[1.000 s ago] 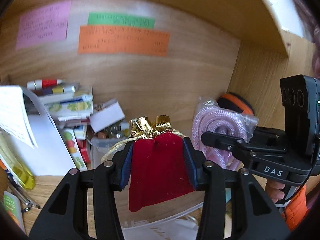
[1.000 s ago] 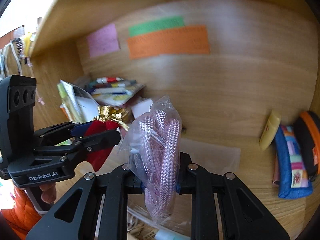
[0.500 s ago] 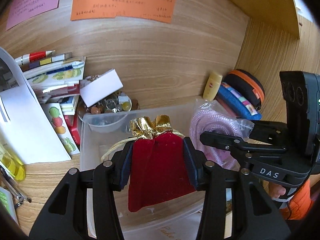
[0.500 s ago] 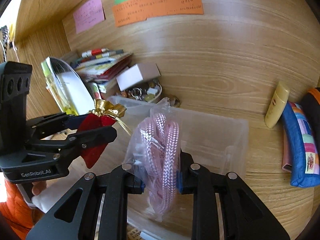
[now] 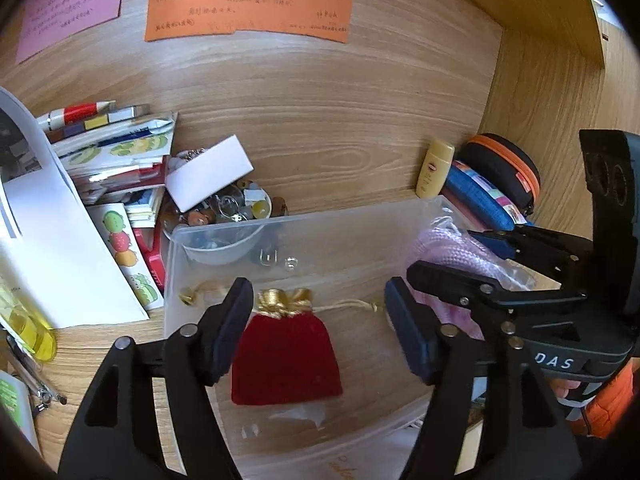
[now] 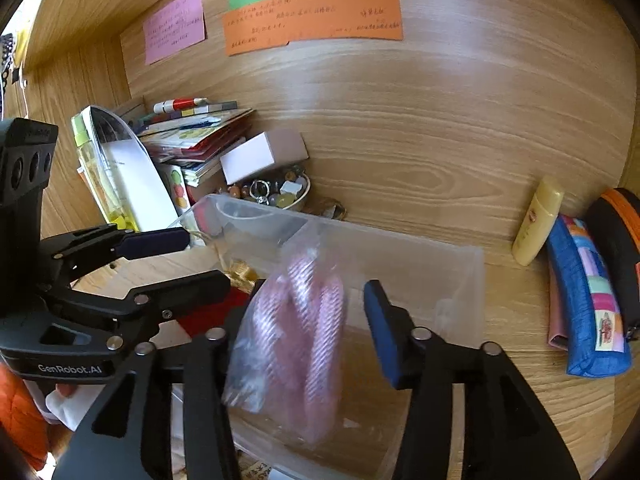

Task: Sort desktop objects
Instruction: 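Open the left tool dropping the pouch into the box while the right tool releases the rope bag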

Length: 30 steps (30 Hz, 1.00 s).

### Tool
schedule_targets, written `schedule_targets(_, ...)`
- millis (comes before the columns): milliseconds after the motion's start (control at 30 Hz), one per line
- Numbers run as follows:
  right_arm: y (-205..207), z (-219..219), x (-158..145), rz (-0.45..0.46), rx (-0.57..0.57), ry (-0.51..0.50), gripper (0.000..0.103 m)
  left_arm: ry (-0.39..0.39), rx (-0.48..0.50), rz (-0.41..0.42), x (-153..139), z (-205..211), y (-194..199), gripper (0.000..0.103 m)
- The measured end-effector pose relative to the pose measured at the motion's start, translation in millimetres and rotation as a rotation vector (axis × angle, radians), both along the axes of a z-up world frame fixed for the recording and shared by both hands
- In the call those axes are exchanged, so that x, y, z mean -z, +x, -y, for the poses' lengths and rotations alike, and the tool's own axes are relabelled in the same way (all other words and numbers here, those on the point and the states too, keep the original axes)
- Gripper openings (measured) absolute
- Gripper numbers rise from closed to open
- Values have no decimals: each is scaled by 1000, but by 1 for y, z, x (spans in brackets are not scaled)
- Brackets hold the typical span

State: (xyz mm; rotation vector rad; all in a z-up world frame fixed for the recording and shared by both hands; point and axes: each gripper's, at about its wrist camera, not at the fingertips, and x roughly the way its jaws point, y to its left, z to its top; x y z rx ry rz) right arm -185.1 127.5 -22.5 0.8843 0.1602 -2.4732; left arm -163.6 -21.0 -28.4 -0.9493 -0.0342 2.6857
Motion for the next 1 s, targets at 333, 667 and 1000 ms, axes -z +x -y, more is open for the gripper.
schedule_targets(333,3,-3,-3,-18,41,0,64,18,-19,-23,-4,6,3,75)
schedule_targets(667,6,-11,-10,-29,78,-32,89,64,-16,-58,-13,14,10,94)
schedule_targets(1000,26,-14,-33,-129,72,-37,95,106,7,-137,-39,18,27,98)
